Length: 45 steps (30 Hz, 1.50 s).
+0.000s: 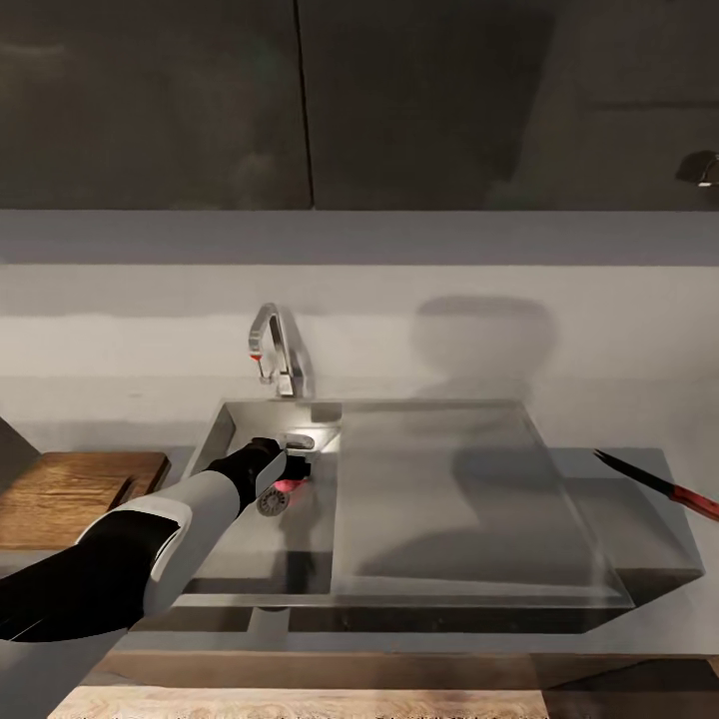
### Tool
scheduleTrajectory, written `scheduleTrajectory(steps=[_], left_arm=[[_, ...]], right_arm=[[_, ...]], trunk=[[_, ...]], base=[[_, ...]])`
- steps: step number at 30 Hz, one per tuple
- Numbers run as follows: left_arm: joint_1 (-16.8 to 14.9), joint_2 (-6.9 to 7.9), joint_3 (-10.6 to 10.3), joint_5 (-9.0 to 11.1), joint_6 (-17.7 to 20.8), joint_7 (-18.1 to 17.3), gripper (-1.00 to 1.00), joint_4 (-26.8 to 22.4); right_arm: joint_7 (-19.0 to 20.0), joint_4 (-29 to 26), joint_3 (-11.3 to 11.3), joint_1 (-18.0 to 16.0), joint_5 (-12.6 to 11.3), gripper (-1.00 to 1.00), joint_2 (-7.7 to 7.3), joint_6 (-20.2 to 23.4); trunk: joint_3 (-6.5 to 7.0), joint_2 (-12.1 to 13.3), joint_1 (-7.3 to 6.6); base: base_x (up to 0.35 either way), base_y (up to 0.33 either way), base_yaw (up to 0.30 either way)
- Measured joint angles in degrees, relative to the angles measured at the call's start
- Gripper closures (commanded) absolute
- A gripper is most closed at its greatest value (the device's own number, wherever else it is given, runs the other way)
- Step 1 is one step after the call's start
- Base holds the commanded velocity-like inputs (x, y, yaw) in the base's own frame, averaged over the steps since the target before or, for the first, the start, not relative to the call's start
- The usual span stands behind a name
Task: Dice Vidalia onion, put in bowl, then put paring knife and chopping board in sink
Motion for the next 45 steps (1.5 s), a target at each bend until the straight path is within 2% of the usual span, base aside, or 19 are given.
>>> scheduleTrajectory(steps=[25,33,34,45], left_arm=[[0.0,0.04,0.0,-0.1,0.0,0.1,-1.0,0.8],[0.0,0.17,0.0,-0.1,0.0,0.1,-1.0,0.8],[0.0,0.27,0.0,-0.1,0.0,0.1,1.0,0.9],[0.0,0.88,0.0,-0.1,0.0,0.1,1.0,0.9]], right_arm=[[0.1,0.0,0.0,0.0,0.0,-1.0,0.09,0.0],[0.1,0.0,0.0,0.0,0.0,-1.0,0.09,0.0],[0.1,0.0,0.0,0.0,0.0,-1.0,0.09,0.0],[0.3,0.0,0.0,0.0,0.0,-1.0,0.08,0.0]], trunk=[[-1.86,0.0,0.0],[-2.04,0.0,0.0],[-2.04,0.0,0.0],[-2.03,0.0,0.0]], base=[[0.0,0.0,0.0],[0.0,0.0,0.0],[0.0,0.0,0.0],[0.0,0.0,0.0]])
